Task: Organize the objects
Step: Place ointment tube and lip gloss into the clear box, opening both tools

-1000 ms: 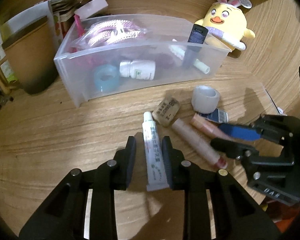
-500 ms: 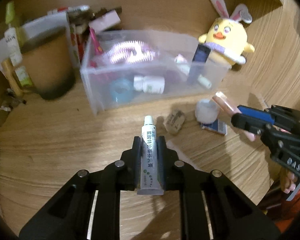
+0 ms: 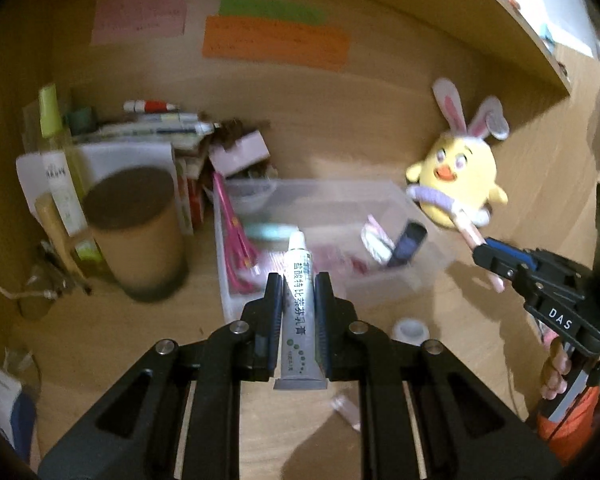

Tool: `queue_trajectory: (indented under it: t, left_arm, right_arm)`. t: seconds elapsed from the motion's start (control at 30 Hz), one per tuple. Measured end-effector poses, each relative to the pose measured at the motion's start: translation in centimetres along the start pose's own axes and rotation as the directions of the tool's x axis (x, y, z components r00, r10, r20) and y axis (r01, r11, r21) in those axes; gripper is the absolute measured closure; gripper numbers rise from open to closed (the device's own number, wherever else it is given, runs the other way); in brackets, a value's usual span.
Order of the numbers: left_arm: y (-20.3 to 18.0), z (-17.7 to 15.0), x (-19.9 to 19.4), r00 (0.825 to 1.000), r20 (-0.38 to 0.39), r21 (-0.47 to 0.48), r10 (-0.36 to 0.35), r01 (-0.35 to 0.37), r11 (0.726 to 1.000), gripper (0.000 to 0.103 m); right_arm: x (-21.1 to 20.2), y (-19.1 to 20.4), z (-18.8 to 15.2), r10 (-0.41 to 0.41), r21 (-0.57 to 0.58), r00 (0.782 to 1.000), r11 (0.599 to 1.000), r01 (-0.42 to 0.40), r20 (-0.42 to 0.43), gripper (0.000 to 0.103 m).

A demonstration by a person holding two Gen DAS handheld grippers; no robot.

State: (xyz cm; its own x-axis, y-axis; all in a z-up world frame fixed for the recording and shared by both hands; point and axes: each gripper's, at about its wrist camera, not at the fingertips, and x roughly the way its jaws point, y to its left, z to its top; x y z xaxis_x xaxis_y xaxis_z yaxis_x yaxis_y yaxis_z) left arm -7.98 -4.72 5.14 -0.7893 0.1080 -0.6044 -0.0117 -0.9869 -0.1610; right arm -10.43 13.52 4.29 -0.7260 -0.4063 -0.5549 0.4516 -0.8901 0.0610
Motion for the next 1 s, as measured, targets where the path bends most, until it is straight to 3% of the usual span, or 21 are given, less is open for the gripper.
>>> queue_trajectory:
  t: [0.23,0.5,0.77,0.93,1.0]
  left_arm:
    - [1.0,3.0,2.2,0.999,-0.017,0.003,0.03,-0.03,1.0,0.088]
    - [0.7,3.5,7.0,0.993,-0.117,0.02,0.021,-0.019,1.0,0.087]
    - [-0.4,3.2,6.8,0.994,-0.106,0.071,0.016,-0.009,0.997,0.087]
    - [-0.9,3.1,5.0,0.997,-0.077,0.076,-0.008,0.014,0.997,0.069]
    - [-1.3,2.9,4.2,0.999,-0.053,0.089,0.003,0.002,0.996,0.054]
  right_arm:
    - [2.4,-2.6,2.3,-0.073,0.038,0.997,0.997,0.073,-0.002,0.089]
    - [7.1,-4.2,2.0,-0.071,0.073,0.992,0.994,0.079,-0.108,0.089]
    - [8.7,-4.0,1.3,-0.056,0.058,0.985,0.996,0.066,-0.163,0.089]
    - [7.6,-3.8,1.3,-0.05,0.051,0.987,0.997,0.059,-0.151,0.081]
    - [6.8,-3.7,1.3,-0.044,0.051,0.99,0.997,0.052,-0.137,0.075]
